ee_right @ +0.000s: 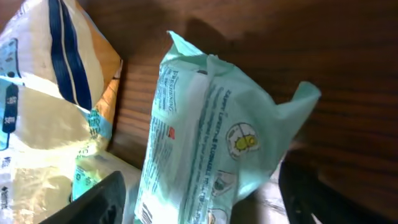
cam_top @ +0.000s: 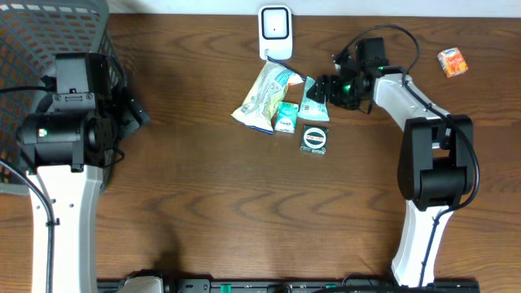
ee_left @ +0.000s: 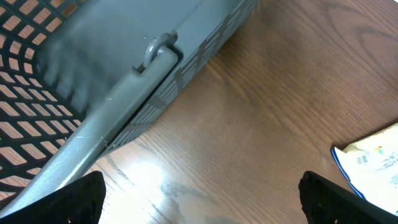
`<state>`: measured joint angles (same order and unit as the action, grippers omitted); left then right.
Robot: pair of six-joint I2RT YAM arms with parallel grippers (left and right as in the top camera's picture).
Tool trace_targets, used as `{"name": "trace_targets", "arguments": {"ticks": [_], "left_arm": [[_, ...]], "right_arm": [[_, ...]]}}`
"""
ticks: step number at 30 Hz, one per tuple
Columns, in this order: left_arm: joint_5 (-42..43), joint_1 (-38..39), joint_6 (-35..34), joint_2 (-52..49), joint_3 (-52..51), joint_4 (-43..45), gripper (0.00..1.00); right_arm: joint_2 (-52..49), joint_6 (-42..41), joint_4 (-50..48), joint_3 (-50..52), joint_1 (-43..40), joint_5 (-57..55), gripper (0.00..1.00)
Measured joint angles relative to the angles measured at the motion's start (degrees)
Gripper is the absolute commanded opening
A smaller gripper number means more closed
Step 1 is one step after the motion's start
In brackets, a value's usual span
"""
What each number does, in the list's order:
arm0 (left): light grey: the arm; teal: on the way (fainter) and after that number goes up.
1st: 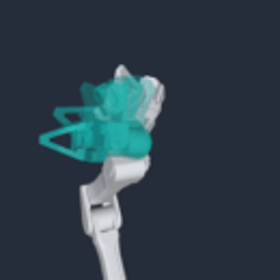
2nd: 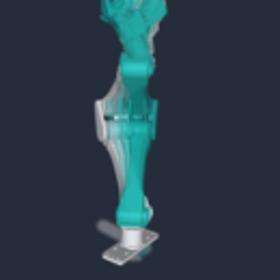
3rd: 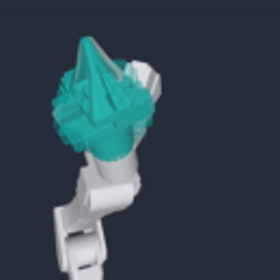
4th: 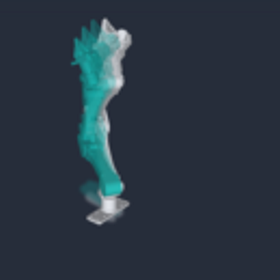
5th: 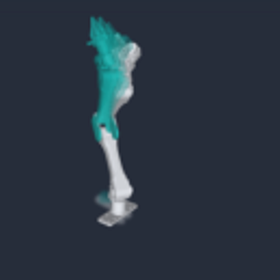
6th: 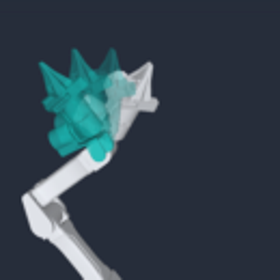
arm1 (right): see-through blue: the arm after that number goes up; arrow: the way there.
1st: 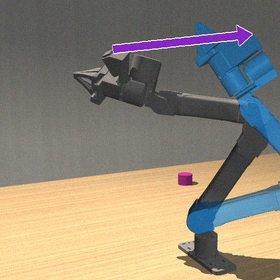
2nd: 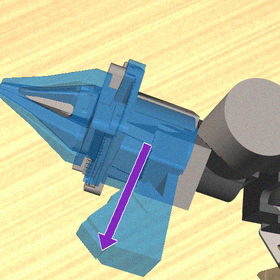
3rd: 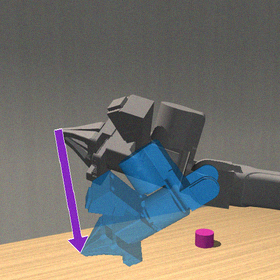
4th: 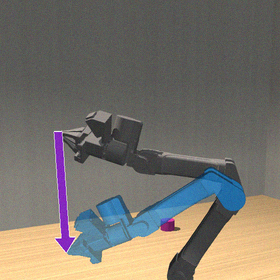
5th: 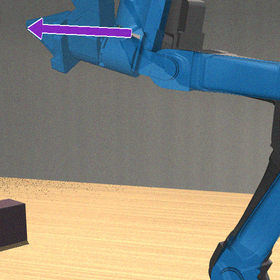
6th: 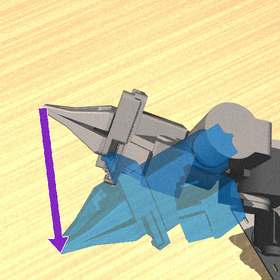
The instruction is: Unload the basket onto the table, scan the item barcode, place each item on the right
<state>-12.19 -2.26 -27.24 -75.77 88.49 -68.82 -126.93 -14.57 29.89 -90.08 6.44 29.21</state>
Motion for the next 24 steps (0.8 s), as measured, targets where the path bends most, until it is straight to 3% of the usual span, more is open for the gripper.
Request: {"name": "trace_targets", "arguments": {"ticks": [3,6,8,15,24], "left_arm": [[0.0,0.0,0.0,0.0,0.0,0.0,0.98],[0.0,0.0,0.0,0.0,0.0,0.0,0.98],[0.0,0.0,0.0,0.0,0.0,0.02,0.98],[0.0,0.0,0.0,0.0,0.0,0.02,0.98],[0.0,0.0,0.0,0.0,0.0,0.0,0.98]], "right_arm": [[0.26,-0.46,-0.74,1.14,0.2,0.63,0.56],[0.35,-0.92,-1.62,2.19,0.48,1.11,0.2],[0.28,-1.57,-1.64,2.97,0.72,1.44,0.09],[0.17,-1.97,-1.86,3.15,-0.74,7.8,0.01],[1.84,-0.98,0.0,3.15,-4.81,20.65,0.01]]}}
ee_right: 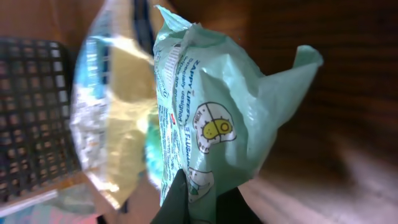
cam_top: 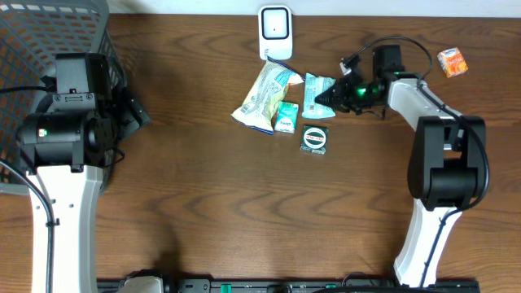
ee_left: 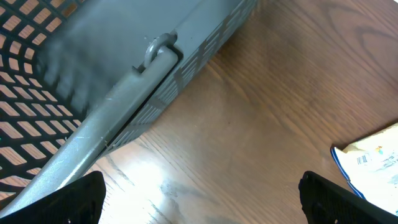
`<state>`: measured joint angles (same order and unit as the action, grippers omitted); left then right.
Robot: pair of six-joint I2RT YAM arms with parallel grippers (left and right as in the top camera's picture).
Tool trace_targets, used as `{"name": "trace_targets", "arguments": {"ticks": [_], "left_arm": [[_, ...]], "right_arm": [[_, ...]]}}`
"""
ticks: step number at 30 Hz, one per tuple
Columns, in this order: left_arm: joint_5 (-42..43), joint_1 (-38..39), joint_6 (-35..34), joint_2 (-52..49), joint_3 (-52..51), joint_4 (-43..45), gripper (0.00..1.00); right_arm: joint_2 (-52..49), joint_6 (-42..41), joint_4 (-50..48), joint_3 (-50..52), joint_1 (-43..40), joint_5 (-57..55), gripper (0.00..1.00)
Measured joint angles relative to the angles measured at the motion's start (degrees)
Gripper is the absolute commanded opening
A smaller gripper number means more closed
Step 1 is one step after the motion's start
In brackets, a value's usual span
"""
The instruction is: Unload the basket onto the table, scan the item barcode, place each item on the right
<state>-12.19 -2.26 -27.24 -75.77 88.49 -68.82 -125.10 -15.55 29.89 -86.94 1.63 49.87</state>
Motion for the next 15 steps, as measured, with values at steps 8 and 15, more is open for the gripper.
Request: {"name": "trace_targets", "arguments": {"ticks": [8,15], "left_arm": [[0.0,0.0,0.0,0.0,0.0,0.0,0.98],[0.0,0.0,0.0,0.0,0.0,0.0,0.98]], "right_arm": [[21.11,2.27,2.64,-0.13,1.05,2.56,0.01],[30.03,7.3,4.79,-0.48,5.2,3.61,0.01]]}}
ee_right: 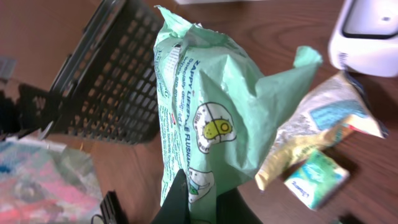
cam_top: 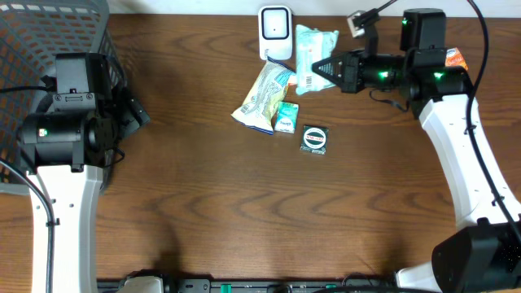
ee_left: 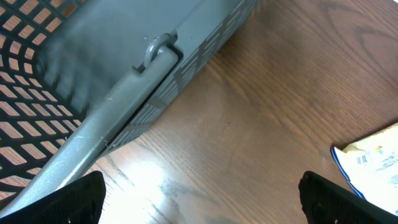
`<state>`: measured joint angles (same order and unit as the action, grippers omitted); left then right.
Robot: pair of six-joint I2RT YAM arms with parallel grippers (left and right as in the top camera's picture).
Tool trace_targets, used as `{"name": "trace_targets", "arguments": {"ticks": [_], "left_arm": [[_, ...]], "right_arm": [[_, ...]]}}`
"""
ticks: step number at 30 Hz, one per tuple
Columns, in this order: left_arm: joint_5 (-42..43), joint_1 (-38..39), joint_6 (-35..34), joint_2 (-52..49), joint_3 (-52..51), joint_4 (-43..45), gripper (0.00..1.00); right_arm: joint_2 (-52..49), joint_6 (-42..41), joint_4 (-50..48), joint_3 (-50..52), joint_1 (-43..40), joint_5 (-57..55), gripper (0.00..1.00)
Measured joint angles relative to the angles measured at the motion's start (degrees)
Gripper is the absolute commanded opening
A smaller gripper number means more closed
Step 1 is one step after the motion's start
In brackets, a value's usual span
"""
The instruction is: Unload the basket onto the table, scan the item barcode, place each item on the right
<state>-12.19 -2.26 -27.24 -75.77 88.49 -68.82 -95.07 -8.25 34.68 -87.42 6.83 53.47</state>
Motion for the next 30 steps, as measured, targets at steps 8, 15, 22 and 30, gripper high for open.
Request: {"name": "trace_targets", "arguments": {"ticks": [8,15,22,30], "left_arm": [[0.0,0.0,0.0,0.0,0.0,0.02,0.98],[0.0,0.0,0.0,0.0,0.0,0.02,0.98],[0.0,0.0,-0.02,0.0,0.0,0.02,0.98],[0.0,0.0,-0.02,0.0,0.0,0.02,0.98]], "right_arm": [[0.09,1.44,3.28,0.0,2.78,-0.09,0.01],[0.09,1.55,5.4,0.0,3.17,-0.48,0.01],[0.09,1.55,5.64,0.0,3.17,-1.14,0.01],[0.09,1.55,7.5,0.0,3.39,-3.48,0.01]]}}
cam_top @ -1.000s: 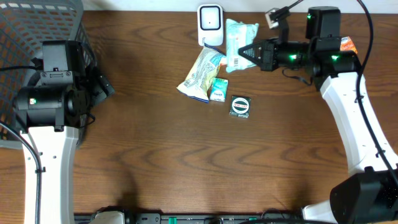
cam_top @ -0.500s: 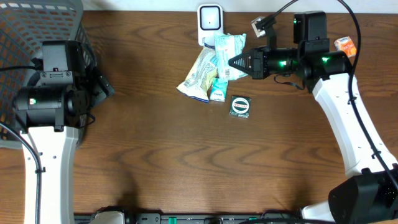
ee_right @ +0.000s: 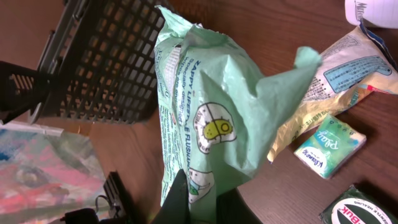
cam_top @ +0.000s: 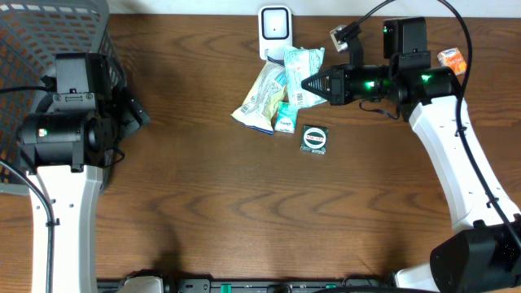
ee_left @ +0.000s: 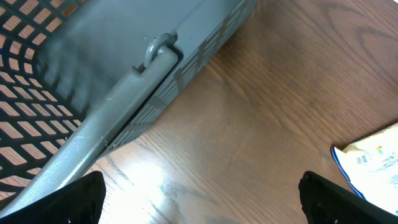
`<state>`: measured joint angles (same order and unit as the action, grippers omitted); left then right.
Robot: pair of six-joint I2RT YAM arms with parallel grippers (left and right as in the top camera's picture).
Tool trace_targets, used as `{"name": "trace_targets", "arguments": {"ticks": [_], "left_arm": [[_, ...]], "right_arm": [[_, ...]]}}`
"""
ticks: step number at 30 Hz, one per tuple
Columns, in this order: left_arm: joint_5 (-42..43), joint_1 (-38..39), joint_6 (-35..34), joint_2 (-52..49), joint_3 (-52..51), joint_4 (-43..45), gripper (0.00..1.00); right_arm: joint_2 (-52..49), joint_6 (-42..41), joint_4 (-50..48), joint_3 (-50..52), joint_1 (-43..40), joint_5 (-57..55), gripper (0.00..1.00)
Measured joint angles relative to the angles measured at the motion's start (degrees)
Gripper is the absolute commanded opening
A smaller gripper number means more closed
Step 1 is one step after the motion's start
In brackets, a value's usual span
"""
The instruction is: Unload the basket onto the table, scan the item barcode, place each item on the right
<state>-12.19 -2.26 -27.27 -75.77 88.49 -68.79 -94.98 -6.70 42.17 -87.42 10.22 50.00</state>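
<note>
My right gripper (cam_top: 308,84) is shut on a mint-green packet (cam_top: 298,67), holding it above the table just in front and to the right of the white scanner (cam_top: 275,32). In the right wrist view the packet (ee_right: 208,118) fills the middle, pinched at its lower end between the dark fingers (ee_right: 193,199), with the scanner's edge (ee_right: 373,9) at the top right. My left gripper (ee_left: 202,202) is open over bare wood beside the basket, holding nothing.
A grey mesh basket (cam_top: 49,45) fills the far left. Under the held packet lie a yellow-white bag (cam_top: 260,99), a small teal tissue pack (cam_top: 285,118) and a round black tin (cam_top: 314,138). An orange item (cam_top: 452,61) sits at the far right.
My right gripper has moved left and a little toward the front with the green packet, from beside the scanner's right side to just below it. The left arm has not moved.
My right gripper stood open around the green packet lying among the other items. Then it was shut on the packet on the table. Then it held the packet up to the right of the scanner, and now just in front of it.
</note>
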Motion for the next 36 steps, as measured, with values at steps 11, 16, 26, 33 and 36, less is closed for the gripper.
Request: {"name": "trace_targets", "arguments": {"ticks": [11,16,26,33,36], "left_arm": [[0.0,0.0,0.02,0.0,0.0,0.0,0.98],[0.0,0.0,0.0,0.0,0.0,0.0,0.98],[0.0,0.0,0.02,0.0,0.0,0.0,0.98],[0.0,0.0,0.02,0.0,0.0,0.0,0.98],[0.0,0.0,0.02,0.0,0.0,-0.02,0.98]], "right_arm": [[0.0,0.0,0.02,0.0,4.72,-2.69,0.01],[0.0,0.0,0.04,0.0,4.81,-3.78,0.01],[0.0,0.0,1.16,0.0,4.81,-6.14,0.01],[0.0,0.0,1.49,0.0,4.81,-6.82,0.01],[0.0,0.04,3.34,0.0,4.87,-10.34,0.01]]}}
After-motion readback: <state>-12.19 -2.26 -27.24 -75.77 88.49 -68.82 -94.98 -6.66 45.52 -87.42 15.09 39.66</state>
